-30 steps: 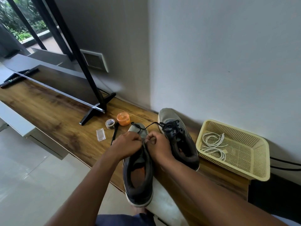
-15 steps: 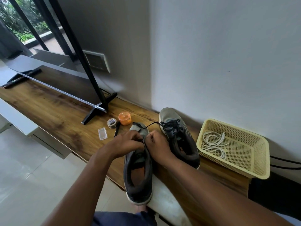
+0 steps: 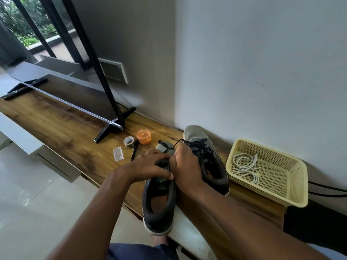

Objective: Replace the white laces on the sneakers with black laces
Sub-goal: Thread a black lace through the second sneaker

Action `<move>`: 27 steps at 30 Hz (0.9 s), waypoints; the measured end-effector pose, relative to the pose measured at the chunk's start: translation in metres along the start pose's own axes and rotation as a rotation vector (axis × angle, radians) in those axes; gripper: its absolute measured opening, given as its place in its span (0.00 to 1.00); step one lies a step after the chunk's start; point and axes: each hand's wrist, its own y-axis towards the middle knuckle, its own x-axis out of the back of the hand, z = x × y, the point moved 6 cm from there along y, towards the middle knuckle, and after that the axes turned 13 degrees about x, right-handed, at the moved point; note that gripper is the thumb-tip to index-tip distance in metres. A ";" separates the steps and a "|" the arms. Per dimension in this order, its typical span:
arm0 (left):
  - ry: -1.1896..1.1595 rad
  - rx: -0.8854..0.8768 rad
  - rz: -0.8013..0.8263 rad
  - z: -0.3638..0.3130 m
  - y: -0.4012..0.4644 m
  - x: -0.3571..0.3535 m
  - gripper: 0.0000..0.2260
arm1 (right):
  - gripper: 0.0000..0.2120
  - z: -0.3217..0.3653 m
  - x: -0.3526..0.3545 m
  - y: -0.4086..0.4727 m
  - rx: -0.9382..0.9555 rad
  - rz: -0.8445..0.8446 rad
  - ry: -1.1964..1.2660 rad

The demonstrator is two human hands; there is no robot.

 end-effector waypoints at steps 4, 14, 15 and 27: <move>0.068 0.040 -0.039 0.004 0.003 -0.001 0.43 | 0.05 0.005 0.015 0.008 0.055 -0.112 -0.048; 0.120 0.070 -0.040 0.003 0.003 -0.003 0.43 | 0.09 -0.007 -0.001 0.013 -0.435 0.303 0.619; 0.131 0.078 -0.036 0.001 0.003 -0.004 0.44 | 0.09 -0.007 0.003 0.014 -0.352 0.355 0.455; 0.214 0.095 -0.015 -0.004 0.003 -0.011 0.44 | 0.16 -0.006 0.004 0.005 0.048 0.426 -0.200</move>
